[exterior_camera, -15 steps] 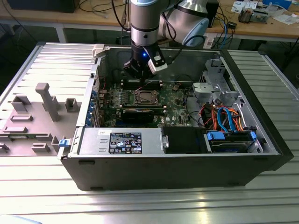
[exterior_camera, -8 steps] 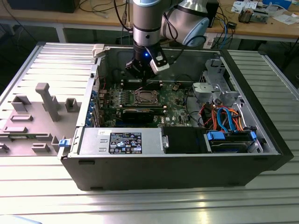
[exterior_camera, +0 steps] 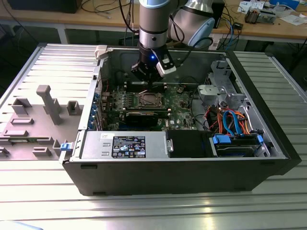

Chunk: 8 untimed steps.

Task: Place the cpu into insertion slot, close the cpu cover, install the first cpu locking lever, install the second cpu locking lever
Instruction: 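Install the first cpu locking lever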

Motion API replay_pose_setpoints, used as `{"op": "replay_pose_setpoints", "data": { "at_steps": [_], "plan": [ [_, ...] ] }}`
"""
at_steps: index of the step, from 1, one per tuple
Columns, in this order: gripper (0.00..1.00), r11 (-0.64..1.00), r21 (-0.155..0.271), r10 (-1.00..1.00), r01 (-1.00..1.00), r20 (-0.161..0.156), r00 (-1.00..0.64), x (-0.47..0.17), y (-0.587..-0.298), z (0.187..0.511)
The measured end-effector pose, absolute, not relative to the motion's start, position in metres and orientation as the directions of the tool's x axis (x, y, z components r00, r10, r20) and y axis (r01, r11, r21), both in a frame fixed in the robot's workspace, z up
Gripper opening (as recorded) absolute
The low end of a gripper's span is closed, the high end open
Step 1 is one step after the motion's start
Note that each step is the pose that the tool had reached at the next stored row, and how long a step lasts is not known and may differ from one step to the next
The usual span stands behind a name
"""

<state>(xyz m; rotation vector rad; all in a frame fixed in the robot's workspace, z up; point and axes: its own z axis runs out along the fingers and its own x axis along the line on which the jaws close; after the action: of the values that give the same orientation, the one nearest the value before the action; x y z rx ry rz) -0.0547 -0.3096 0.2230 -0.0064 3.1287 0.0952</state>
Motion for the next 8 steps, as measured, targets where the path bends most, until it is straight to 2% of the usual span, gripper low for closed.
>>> {"op": "replay_pose_setpoints", "data": {
  "at_steps": [8],
  "plan": [
    [0.11, 0.998, 0.061, -0.004, -0.005, -0.016, -1.000, -0.0614, -0.3090, 0.2222]
  ]
}}
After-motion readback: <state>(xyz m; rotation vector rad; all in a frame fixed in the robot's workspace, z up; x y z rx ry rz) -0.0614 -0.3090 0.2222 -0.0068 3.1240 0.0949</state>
